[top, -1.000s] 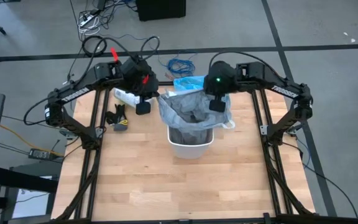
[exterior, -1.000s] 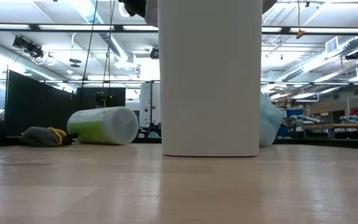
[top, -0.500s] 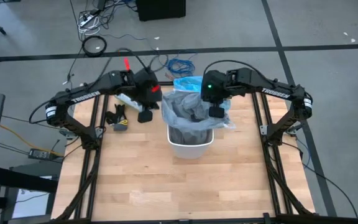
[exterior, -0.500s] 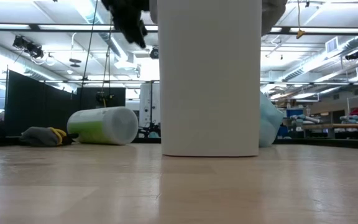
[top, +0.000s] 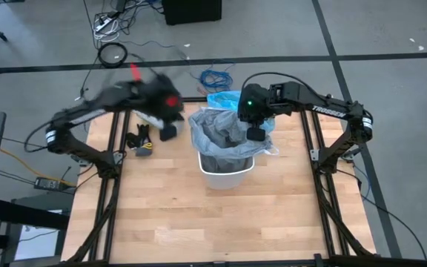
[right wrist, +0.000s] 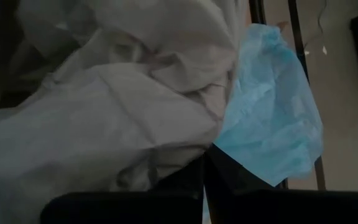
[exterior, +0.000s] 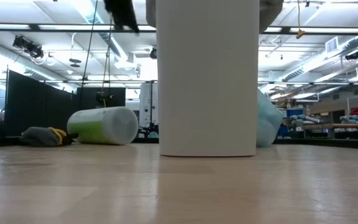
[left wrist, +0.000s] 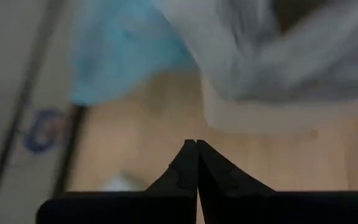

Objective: Place trash/remove bag and relplace
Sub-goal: Put the gray trash bag into the trash bin

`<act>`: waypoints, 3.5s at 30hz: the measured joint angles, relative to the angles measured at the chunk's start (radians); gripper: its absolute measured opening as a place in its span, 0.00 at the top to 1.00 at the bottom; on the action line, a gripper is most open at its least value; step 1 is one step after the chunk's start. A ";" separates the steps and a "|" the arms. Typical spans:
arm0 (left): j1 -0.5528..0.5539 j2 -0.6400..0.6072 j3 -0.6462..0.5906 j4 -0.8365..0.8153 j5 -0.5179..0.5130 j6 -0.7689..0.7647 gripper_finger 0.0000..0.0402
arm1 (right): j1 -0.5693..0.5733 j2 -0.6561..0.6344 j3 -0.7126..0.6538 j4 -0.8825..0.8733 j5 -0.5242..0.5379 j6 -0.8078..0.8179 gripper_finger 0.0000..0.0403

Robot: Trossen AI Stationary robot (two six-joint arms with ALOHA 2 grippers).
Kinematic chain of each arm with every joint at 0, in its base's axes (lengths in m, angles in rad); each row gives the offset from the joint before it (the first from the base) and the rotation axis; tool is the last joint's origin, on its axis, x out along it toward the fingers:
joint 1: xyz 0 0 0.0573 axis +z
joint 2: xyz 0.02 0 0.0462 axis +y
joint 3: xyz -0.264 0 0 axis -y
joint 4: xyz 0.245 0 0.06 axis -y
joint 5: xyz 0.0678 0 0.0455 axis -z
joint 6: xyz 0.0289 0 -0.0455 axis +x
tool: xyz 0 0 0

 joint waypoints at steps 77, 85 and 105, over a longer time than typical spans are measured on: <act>0.087 0.007 -0.023 0.152 0.144 -0.357 0.99 | -0.014 0.000 0.001 0.099 -0.027 -0.016 0.90; 0.095 0.005 -0.026 0.093 0.053 -0.311 0.99 | -0.020 0.000 -0.003 0.102 -0.027 -0.009 0.90; 0.143 -0.136 0.044 0.458 0.160 -0.463 0.93 | -0.033 -0.014 -0.104 0.171 -0.087 0.001 0.92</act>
